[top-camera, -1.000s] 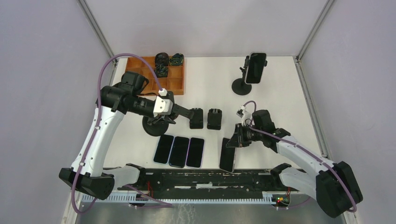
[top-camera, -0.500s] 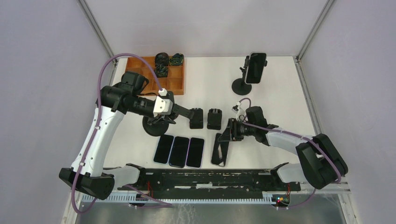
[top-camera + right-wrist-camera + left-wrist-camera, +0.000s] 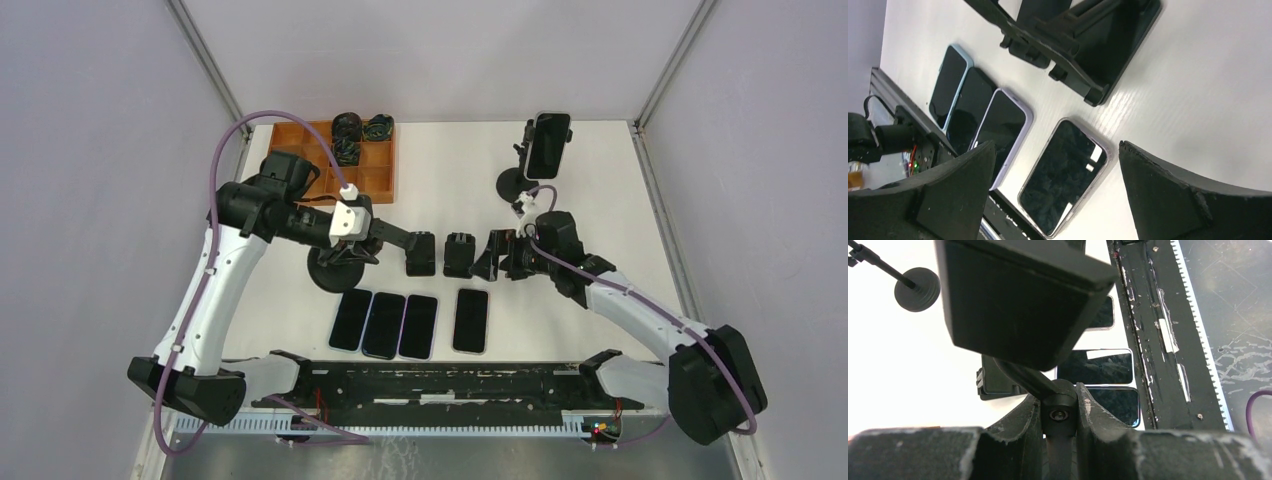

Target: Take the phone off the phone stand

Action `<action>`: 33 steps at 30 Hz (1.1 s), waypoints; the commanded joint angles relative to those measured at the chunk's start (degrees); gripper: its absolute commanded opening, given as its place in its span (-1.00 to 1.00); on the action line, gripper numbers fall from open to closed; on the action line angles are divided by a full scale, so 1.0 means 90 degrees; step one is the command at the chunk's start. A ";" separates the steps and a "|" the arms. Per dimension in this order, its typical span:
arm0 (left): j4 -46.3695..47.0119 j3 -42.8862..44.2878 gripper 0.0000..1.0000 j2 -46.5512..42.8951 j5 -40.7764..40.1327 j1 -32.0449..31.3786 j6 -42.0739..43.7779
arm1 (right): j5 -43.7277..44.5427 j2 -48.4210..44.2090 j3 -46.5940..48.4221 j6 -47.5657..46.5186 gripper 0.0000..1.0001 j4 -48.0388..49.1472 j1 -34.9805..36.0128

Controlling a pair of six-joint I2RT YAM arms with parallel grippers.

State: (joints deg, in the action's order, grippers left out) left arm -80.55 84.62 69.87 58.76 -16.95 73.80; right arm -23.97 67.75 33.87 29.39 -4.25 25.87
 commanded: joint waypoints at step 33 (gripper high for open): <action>0.0435 0.0233 -0.96 -0.0094 -0.0013 -0.0059 -0.0120 | -0.1668 0.0578 0.3840 0.2091 0.87 0.2142 0.2333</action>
State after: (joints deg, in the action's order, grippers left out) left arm -77.69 85.71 70.15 58.41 -17.23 70.35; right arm -38.59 71.99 63.72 47.86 12.03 45.63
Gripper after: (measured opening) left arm 0.287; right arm 0.964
